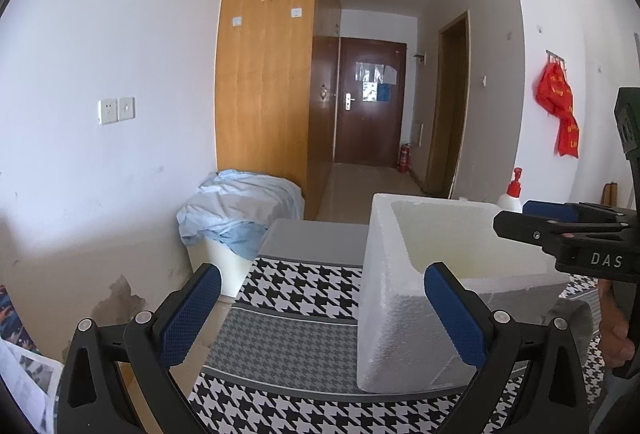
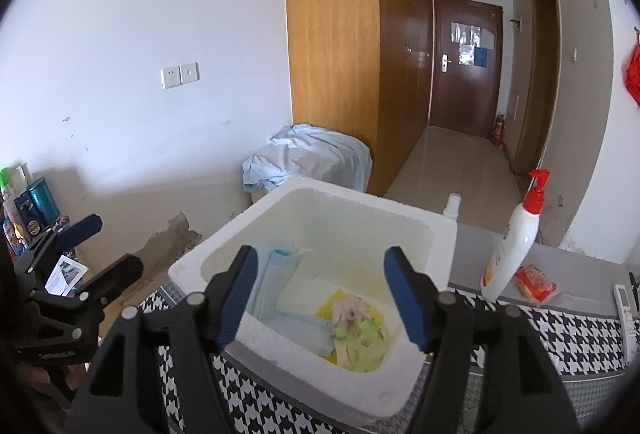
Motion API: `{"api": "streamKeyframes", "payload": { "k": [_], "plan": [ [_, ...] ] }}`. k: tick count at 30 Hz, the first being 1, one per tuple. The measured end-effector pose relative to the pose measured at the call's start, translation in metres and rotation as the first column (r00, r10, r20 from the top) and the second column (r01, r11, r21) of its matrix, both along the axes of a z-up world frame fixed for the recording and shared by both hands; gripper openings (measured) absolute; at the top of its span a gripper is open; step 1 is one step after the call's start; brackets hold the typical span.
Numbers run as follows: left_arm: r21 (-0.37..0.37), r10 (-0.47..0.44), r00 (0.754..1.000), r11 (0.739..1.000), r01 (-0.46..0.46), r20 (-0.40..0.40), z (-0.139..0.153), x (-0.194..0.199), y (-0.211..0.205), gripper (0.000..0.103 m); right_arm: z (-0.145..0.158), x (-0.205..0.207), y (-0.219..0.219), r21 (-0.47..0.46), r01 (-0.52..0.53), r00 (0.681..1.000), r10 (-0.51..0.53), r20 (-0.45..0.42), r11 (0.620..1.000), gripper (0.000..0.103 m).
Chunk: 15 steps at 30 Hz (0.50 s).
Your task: Organize soft objects
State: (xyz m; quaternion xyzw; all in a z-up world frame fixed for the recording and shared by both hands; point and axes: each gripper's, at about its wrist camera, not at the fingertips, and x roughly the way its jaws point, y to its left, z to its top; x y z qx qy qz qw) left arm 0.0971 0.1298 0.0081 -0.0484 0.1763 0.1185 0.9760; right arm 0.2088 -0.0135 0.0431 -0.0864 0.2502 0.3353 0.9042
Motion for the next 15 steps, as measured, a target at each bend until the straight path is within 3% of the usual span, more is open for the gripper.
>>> {"api": "streamKeyframes", "payload": {
  "k": [15],
  "plan": [
    [0.016, -0.042, 0.999, 0.999, 0.042, 0.025, 0.013, -0.010, -0.024, 0.102, 0.010, -0.025, -0.036, 0.059, 0.019, 0.999, -0.021, 0.043, 0.998, 0.072]
  ]
}}
